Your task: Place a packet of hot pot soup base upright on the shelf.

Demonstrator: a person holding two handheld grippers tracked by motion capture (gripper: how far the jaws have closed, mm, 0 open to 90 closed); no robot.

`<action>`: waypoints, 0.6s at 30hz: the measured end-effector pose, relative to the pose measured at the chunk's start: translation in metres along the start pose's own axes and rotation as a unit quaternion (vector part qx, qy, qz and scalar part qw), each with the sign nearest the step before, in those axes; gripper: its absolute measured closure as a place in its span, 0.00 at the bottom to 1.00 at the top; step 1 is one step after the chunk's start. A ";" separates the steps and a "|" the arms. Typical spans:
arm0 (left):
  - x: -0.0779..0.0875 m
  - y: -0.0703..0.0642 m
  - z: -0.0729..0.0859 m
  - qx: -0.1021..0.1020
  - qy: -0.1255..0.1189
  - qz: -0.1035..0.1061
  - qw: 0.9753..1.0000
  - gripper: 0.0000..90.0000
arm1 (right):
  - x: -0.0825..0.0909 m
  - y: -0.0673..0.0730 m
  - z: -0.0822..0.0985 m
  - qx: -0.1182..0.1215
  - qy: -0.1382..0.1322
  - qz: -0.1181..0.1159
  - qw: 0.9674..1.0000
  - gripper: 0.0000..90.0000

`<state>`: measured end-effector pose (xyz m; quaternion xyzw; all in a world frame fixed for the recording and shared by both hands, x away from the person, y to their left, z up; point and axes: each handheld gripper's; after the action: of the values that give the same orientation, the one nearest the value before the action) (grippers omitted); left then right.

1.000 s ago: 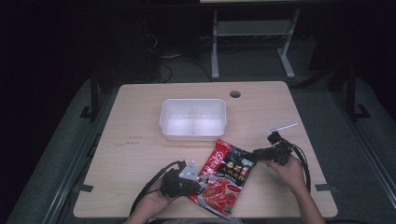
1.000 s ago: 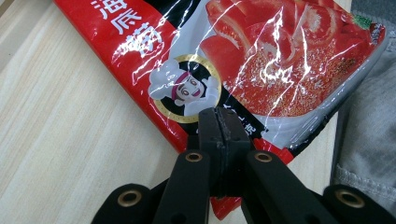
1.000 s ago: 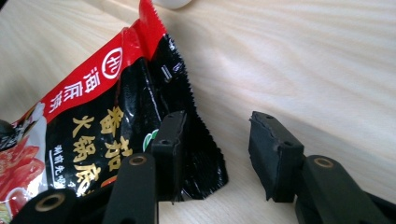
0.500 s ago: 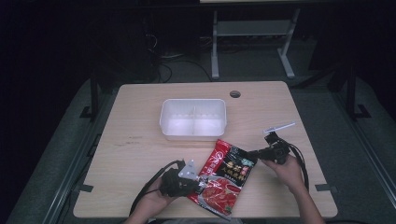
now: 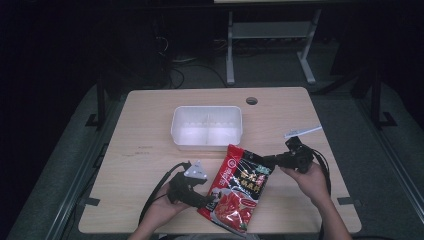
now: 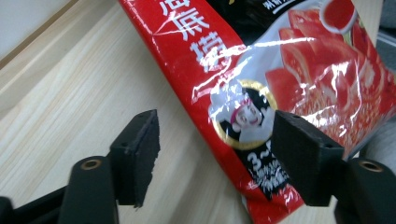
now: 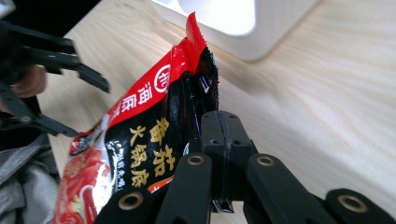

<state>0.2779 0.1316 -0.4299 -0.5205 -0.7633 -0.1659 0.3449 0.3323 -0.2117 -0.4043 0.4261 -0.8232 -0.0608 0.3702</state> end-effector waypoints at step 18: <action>-0.018 0.026 -0.015 0.065 -0.023 0.102 0.992 0.36 | 0.013 0.042 -0.027 0.053 -0.038 -0.056 0.996 0.99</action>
<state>0.3111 0.1210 -0.4342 -0.5754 -0.7236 -0.0675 0.3752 0.3179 -0.1895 -0.3603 0.4876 -0.8138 -0.0538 0.3115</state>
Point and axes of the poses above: each handheld gripper's, and its own axes: x roughly backward along the jaws, z roughly out of its underside, y roughly to its left, and after that the axes turned 6 degrees about -y, right-handed
